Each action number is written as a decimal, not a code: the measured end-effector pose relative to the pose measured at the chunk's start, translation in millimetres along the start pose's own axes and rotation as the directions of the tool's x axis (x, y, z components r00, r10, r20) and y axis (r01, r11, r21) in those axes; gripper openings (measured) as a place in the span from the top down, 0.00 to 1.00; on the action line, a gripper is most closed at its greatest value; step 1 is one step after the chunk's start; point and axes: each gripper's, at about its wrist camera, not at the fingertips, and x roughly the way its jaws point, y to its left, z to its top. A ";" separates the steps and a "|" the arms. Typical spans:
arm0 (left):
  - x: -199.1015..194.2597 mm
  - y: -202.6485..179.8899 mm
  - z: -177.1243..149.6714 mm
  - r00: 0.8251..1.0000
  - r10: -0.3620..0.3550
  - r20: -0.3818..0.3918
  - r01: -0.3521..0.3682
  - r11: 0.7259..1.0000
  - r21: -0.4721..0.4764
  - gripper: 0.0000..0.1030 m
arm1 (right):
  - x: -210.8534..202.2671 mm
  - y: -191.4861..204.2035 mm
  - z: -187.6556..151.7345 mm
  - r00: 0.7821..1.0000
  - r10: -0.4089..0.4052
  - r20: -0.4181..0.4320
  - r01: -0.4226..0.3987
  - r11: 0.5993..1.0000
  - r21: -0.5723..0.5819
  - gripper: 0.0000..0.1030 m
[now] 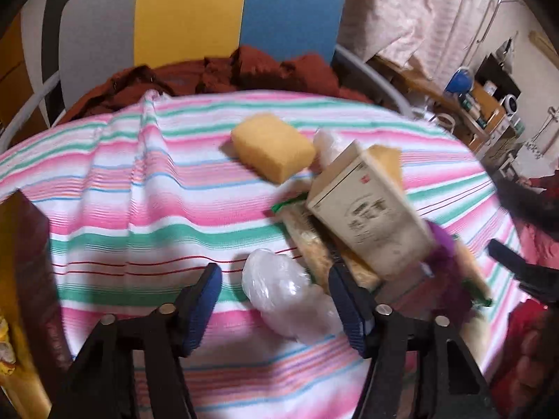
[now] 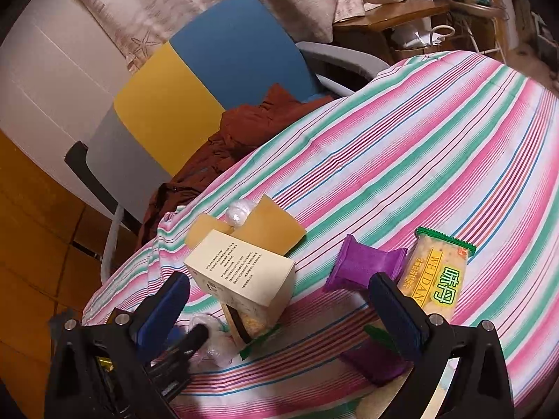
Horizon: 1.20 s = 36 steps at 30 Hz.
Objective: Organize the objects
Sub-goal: 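Return to the pile and grasp the bubble-wrapped item with the left tool, then grasp the beige printed box with the right tool while the left tool holds the bubble wrap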
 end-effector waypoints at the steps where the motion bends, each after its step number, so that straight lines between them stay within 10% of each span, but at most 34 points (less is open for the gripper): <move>1: 6.0 1.1 -1.3 1.000 -0.004 -0.011 0.004 1.000 -0.002 0.54 | 1.1 0.4 0.0 1.000 0.001 -0.004 -0.001 1.000 -0.001 0.00; 14: 8.0 12.7 -26.7 0.998 -0.049 0.045 0.046 0.997 0.066 0.63 | 21.9 27.5 -14.6 0.995 -0.071 -0.076 0.057 0.983 -0.177 0.00; 26: 13.0 27.3 -21.6 0.989 -0.144 0.035 0.144 0.990 0.003 0.63 | 81.5 76.2 5.2 0.988 -0.110 -0.110 0.034 0.844 -0.535 0.00; 36: 13.7 29.4 -24.5 0.985 -0.158 0.070 0.160 0.987 -0.015 0.63 | 108.6 79.9 -2.3 0.942 -0.005 -0.334 -0.175 0.844 -0.506 0.00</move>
